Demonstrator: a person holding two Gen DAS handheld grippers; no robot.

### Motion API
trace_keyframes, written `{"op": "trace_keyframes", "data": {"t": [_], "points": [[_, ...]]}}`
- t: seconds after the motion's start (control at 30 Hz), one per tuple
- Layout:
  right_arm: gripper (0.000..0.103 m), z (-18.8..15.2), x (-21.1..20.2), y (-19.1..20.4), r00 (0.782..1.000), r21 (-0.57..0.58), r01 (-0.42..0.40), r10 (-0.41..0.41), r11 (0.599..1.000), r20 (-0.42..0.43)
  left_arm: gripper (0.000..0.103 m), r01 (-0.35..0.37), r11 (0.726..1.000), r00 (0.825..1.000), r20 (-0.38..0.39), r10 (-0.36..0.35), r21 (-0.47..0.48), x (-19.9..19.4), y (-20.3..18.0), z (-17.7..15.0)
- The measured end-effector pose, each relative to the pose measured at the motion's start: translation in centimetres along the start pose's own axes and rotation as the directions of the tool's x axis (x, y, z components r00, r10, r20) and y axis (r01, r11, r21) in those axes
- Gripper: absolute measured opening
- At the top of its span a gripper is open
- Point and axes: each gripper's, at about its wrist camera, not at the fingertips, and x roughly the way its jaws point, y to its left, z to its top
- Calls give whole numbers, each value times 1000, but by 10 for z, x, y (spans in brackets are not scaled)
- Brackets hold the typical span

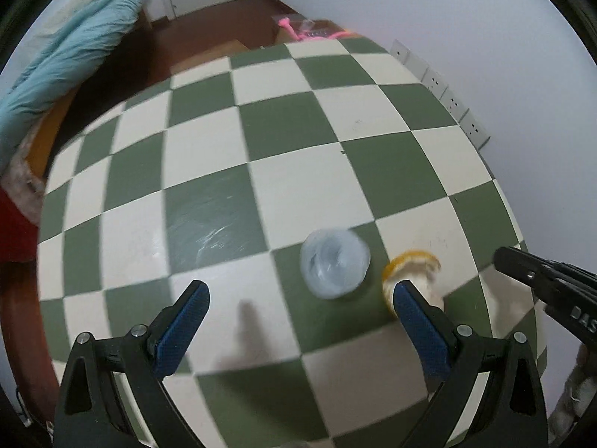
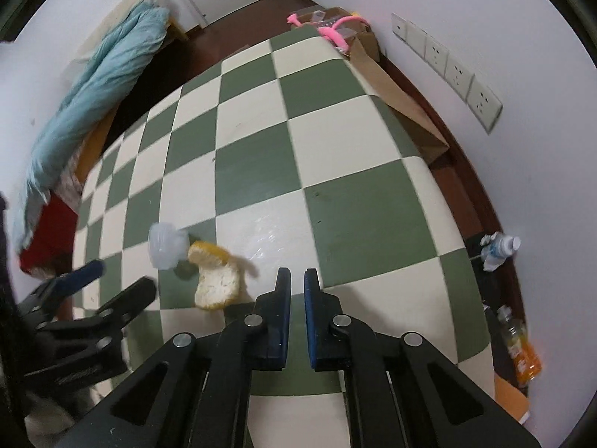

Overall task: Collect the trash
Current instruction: 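Grasp the clear plastic cup with the left tool while the right tool grasps the bread piece, then carry the cup and bread piece over the bin and release them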

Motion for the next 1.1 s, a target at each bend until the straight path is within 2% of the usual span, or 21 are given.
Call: {"op": "trace_keyframes", "data": {"t": [0.07, 0.13, 0.17, 0.2, 0.23, 0.37, 0.4, 0.47, 0.53, 0.6, 0.73, 0.87, 0.9, 0.93, 1.0, 1.1], "points": [[8, 5, -1, -7, 1000, 11, 6, -6, 1000, 5, 95, 39, 999, 999, -29, -39, 1, 11, 0, 5], [8, 10, 0, -15, 1000, 34, 9, -9, 999, 6, 65, 73, 997, 997, -39, -73, -8, 20, 1, 8], [8, 11, 2, -18, 1000, 43, 10, -10, 999, 0, 64, 80, 997, 996, -31, -81, -21, 21, 2, 10], [8, 12, 3, -20, 1000, 52, 14, -13, 999, -3, 54, 96, 995, 995, -19, -97, -24, 20, 2, 11], [8, 13, 5, -22, 1000, 60, 12, -12, 998, -7, 40, 107, 994, 994, -17, -107, -26, 19, 2, 12], [10, 16, 6, -24, 1000, 79, 4, -3, 997, -8, 40, 101, 994, 995, -9, -101, -39, 14, 5, 11], [15, 17, 6, -22, 1000, 82, -2, 3, 997, -6, 40, 84, 996, 996, -5, -85, -40, 11, 7, 9], [31, 17, 3, -19, 1000, 86, -24, 24, 996, 2, 40, 16, 999, 1000, 16, -15, -51, 1, 14, 2], [52, 16, 0, -11, 997, 88, -76, 75, 993, 13, 40, -62, 996, 998, 31, 64, -64, -10, 24, -7], [54, 14, 1, 1, 992, 74, -127, 127, 989, 11, 40, -131, 987, 989, 54, 137, -89, -20, 36, -17], [54, 11, 16, 31, 987, 13, -159, 159, 987, -18, 40, -232, 964, 969, 51, 240, -130, -31, 66, -44], [53, 11, 43, 53, 993, -24, -112, 112, 993, -32, 40, -259, 950, 964, 20, 266, -174, -27, 81, -60], [47, 11, 46, 57, 995, -36, -93, 92, 995, -26, 40, -265, 947, 962, 18, 272, -183, -28, 84, -64], [19, 11, 44, 64, 997, -67, -72, 73, 995, 14, 40, -269, 943, 961, 18, 277, -195, -29, 86, -67], [14, 9, 48, 78, 1000, -120, -4, 7, 993, 21, 40, -266, 939, 961, 17, 276, -216, -31, 90, -71], [13, 6, 41, 84, 999, -119, -5, 10, 993, 39, 40, -257, 934, 962, 31, 272, -249, -46, 97, -83]]}}
